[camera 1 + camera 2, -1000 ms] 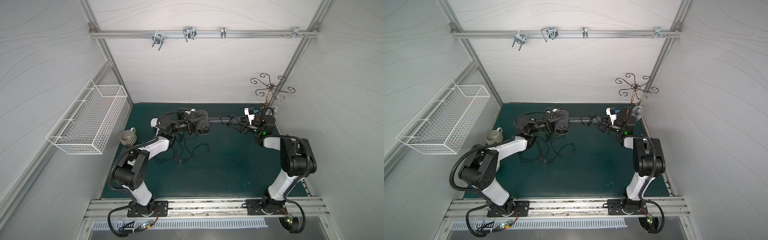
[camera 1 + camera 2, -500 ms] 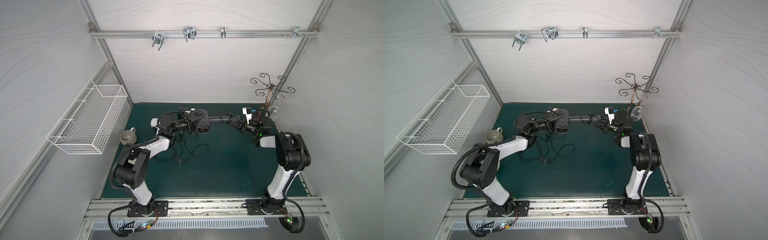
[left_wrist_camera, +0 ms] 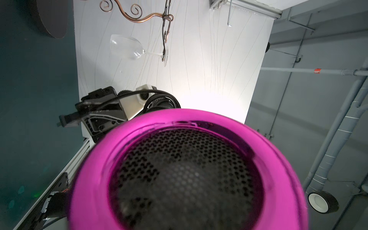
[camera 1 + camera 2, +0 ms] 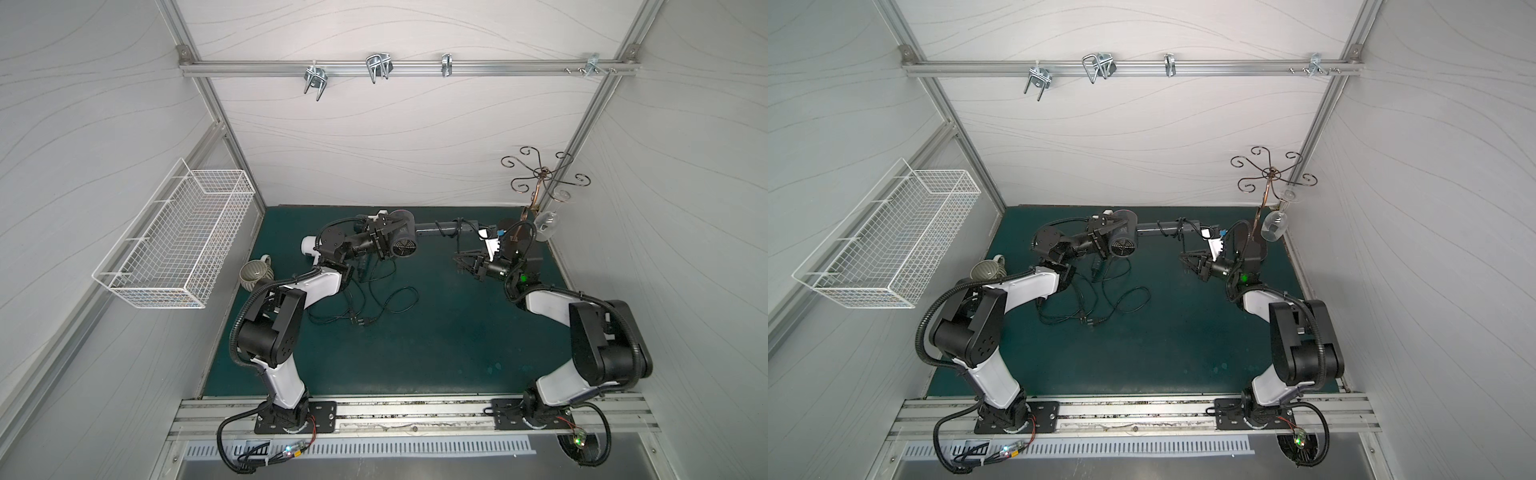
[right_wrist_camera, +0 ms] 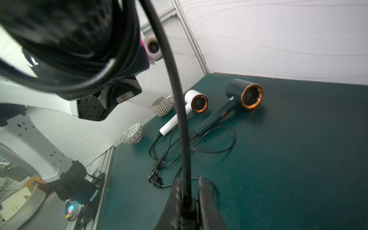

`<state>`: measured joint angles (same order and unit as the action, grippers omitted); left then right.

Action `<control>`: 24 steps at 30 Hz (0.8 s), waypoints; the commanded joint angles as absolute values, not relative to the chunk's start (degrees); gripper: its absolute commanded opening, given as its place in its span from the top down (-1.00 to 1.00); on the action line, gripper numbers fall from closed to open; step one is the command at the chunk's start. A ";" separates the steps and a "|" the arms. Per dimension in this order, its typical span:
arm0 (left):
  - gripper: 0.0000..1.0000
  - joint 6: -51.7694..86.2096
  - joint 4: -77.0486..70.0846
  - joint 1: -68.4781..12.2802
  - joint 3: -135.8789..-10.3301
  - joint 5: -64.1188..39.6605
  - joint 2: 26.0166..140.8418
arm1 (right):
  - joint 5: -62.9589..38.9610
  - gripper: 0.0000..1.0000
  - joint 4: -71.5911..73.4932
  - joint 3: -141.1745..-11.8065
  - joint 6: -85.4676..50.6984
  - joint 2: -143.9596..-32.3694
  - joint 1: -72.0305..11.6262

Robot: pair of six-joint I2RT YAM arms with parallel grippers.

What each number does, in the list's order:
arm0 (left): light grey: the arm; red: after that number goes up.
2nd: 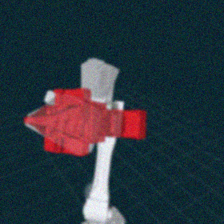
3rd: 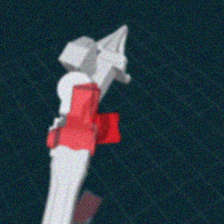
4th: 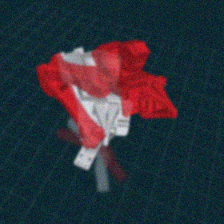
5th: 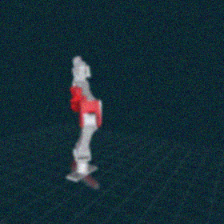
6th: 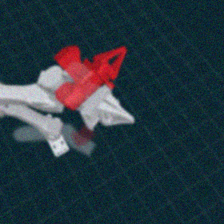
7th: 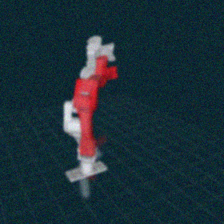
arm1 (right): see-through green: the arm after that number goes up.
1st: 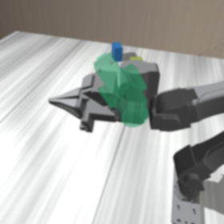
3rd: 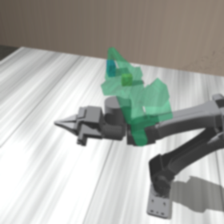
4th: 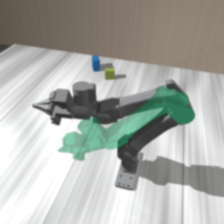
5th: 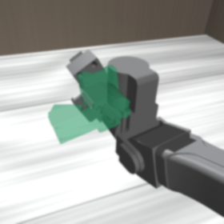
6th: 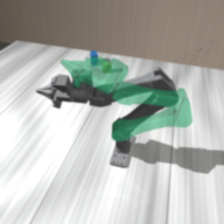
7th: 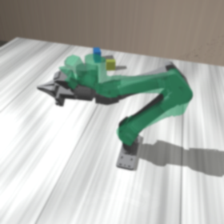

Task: Wrap the cord around the hair dryer
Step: Wrap the power cord around the hair dryer.

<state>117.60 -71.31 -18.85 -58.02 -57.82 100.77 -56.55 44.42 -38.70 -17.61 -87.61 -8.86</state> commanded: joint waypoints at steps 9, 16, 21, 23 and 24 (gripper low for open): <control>1.00 121.20 -80.85 -15.29 -60.91 -52.17 103.32 | -50.87 1.00 23.35 -35.63 -10.94 -75.59 -6.13; 1.00 121.63 -80.80 -12.91 -62.43 -51.86 103.26 | -50.34 1.00 15.39 -38.84 -8.97 -73.45 -5.51; 1.00 122.14 -80.82 -14.35 -65.84 -50.70 105.07 | -46.13 1.00 8.17 -41.20 -3.05 -74.38 -12.55; 1.00 122.23 -80.59 -14.94 -67.03 -50.46 105.97 | -44.49 1.00 5.03 -42.41 -0.83 -74.84 -15.82; 1.00 122.03 -80.44 -15.03 -67.15 -50.47 106.24 | -43.70 1.00 3.19 -43.06 0.29 -74.70 -17.21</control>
